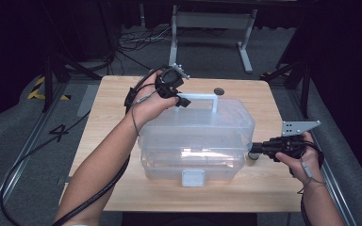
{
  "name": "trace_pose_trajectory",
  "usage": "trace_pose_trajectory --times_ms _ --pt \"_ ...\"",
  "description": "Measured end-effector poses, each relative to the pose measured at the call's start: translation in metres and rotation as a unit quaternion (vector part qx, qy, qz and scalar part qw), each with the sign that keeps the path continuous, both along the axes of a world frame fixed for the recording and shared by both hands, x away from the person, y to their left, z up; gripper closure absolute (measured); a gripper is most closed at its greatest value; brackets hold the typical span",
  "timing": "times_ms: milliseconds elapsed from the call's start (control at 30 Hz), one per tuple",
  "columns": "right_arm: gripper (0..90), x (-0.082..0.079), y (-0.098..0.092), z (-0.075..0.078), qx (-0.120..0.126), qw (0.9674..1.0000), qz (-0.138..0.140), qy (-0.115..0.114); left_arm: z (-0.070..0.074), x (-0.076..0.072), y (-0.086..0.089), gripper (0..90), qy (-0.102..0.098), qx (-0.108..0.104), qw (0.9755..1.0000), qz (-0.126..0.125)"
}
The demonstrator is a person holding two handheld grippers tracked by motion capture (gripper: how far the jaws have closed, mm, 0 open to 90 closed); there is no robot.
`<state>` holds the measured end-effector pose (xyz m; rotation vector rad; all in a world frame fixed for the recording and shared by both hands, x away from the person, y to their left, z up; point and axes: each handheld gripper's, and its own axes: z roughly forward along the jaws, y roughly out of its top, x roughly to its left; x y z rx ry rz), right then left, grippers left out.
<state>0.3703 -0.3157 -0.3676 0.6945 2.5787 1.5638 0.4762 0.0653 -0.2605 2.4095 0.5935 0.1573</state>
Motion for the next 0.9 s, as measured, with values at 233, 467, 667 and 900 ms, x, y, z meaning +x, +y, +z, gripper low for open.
trace_pose_trajectory --times_ms 233,467,667,900 --pt "89.0 0.0 0.003 0.0 -0.004 1.0 0.004 -0.003 0.0 0.0 0.001 72.8 0.004 -0.003 1.0 -0.001" --pt "90.0 0.0 0.004 -0.001 -0.008 1.0 0.003 0.001 -0.002 0.0 0.003 69.8 0.012 -0.008 0.9999 -0.003" --pt "90.0 0.001 0.004 -0.001 -0.004 1.0 0.003 0.005 0.003 -0.006 0.011 62.1 0.005 -0.019 0.9998 0.002" --pt "90.0 0.002 0.006 0.0 -0.007 1.0 0.001 -0.001 0.01 -0.015 0.02 63.1 -0.024 -0.024 0.9994 0.013"
